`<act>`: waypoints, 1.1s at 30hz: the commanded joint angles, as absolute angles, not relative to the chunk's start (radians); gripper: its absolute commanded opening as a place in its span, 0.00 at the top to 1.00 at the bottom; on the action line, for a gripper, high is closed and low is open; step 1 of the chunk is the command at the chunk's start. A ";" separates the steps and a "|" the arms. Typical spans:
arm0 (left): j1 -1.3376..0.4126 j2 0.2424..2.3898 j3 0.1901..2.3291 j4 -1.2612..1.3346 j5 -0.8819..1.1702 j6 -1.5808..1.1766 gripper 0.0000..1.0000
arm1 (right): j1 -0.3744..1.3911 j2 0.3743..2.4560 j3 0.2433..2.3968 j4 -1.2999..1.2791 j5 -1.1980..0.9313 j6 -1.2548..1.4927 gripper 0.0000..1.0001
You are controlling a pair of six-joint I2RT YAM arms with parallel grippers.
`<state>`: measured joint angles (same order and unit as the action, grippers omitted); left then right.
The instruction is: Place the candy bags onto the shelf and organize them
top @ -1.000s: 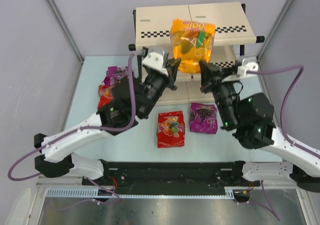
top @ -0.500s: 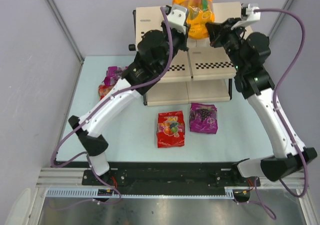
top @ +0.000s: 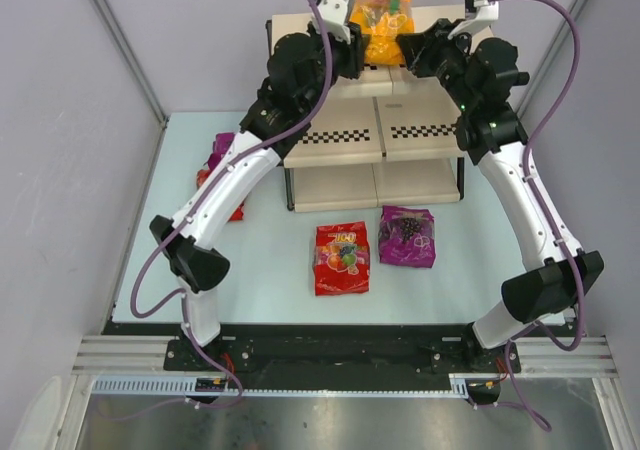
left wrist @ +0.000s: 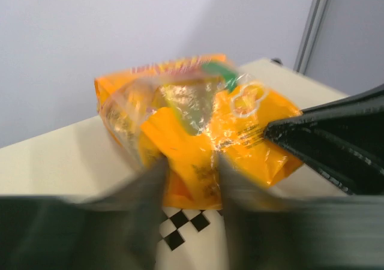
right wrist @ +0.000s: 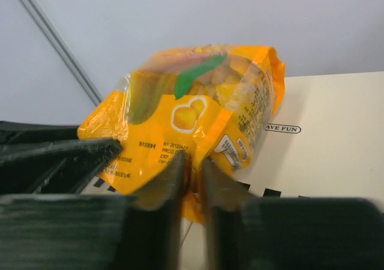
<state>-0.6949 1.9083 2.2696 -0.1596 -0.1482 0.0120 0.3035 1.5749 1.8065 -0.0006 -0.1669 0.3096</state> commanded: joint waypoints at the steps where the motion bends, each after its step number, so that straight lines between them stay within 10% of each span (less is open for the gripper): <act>1: -0.678 1.815 2.224 -0.032 -0.143 0.006 0.31 | 0.261 1.552 1.818 0.075 -0.182 0.325 0.62; 4: -0.673 1.758 2.184 -0.018 -0.166 0.006 0.00 | 0.224 1.507 1.793 0.104 -0.190 0.350 0.49; 11: -0.667 1.538 2.093 -0.040 -0.189 -0.038 0.00 | 0.115 1.332 1.761 0.083 -0.227 0.416 0.44; 17: -0.692 1.200 1.545 0.101 -0.225 -0.107 0.01 | 0.129 0.972 1.370 0.039 -0.164 0.426 0.43; 33: -0.939 0.841 0.506 0.176 -0.518 -0.466 0.00 | 0.842 0.673 0.511 -0.011 0.463 0.613 0.42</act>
<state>-0.9047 0.9100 0.6044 0.1043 -0.4217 -0.3206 0.7151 0.6708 0.6201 -0.0540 0.2283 0.5079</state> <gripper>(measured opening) 0.996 0.577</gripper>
